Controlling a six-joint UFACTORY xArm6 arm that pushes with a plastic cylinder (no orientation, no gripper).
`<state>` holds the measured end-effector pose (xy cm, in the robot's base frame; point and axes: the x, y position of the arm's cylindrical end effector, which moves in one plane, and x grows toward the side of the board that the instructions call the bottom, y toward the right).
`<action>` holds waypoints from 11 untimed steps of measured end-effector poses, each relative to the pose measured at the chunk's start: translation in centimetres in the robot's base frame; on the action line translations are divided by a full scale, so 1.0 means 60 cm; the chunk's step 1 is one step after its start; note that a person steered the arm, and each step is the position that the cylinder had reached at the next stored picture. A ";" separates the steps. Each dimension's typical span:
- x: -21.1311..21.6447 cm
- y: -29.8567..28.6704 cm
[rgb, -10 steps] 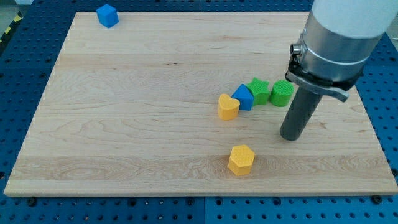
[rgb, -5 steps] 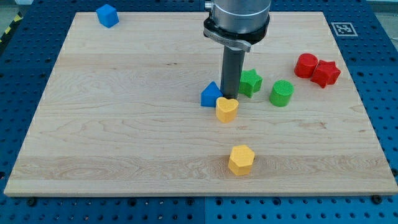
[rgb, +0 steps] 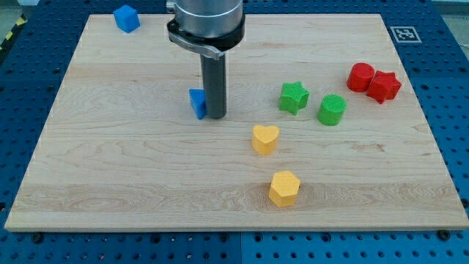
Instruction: Push the blue triangle toward the blue cube
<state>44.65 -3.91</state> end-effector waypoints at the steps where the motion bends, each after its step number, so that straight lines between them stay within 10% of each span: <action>1: 0.000 -0.036; 11: -0.296 0.010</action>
<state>26.91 -3.31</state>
